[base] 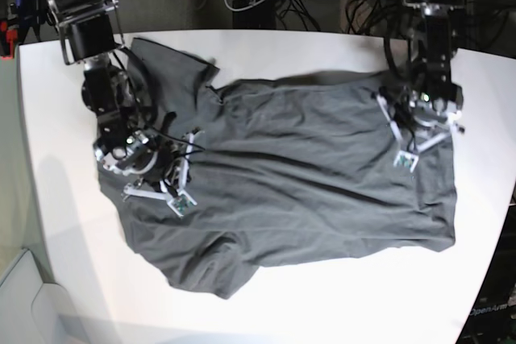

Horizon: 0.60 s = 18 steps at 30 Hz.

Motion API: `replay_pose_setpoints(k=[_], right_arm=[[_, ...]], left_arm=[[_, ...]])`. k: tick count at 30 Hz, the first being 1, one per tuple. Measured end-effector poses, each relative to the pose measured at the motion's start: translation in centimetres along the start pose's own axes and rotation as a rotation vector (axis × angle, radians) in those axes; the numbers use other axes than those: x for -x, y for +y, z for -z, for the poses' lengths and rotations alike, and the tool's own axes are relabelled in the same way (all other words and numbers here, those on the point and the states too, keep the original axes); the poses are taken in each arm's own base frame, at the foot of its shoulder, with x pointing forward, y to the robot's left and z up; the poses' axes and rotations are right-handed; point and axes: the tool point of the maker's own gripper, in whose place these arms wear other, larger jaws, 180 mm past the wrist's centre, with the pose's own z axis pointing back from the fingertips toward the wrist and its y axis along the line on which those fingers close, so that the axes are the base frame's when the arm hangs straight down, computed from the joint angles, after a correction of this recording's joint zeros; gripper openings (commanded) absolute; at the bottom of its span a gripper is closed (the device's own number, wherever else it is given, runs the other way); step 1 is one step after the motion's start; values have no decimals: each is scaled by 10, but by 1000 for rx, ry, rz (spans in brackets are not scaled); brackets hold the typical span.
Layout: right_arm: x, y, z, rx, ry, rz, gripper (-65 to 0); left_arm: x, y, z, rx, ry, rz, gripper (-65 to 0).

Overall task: Layout the t-shirt on the table in an organized manner, then fold the t-shirt properly
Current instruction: 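Pull the shirt with both grippers apart to spread it wide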

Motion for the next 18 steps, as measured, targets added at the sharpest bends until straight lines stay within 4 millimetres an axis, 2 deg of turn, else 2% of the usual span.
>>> replay_pose_setpoints(k=[3, 5, 9, 11, 14, 16, 18], right_arm=[[-26, -9, -23, 46, -100, 4, -650], [-30, -10, -37, 72, -94, -13, -650], [-38, 10, -66, 77, -105, -34, -650], [-29, 28, -73, 57, -83, -22, -650], [-7, 60, -76, -6, -51, 9, -650], [14, 70, -74, -24, 3, 18, -650], [26, 79, -72, -46, 27, 29, -650]], left_arm=[[23, -6, 2, 5, 45, 11, -646], [23, -5, 2, 4, 42, 13, -646], [27, 8, 1, -21, 52, 32, -646], [31, 11, 7, -21, 71, 30, -646], [24, 28, 13, -40, 52, 34, -646], [27, 32, 19, -48, 55, 31, -646], [25, 36, 22, -55, 44, 33, -646]])
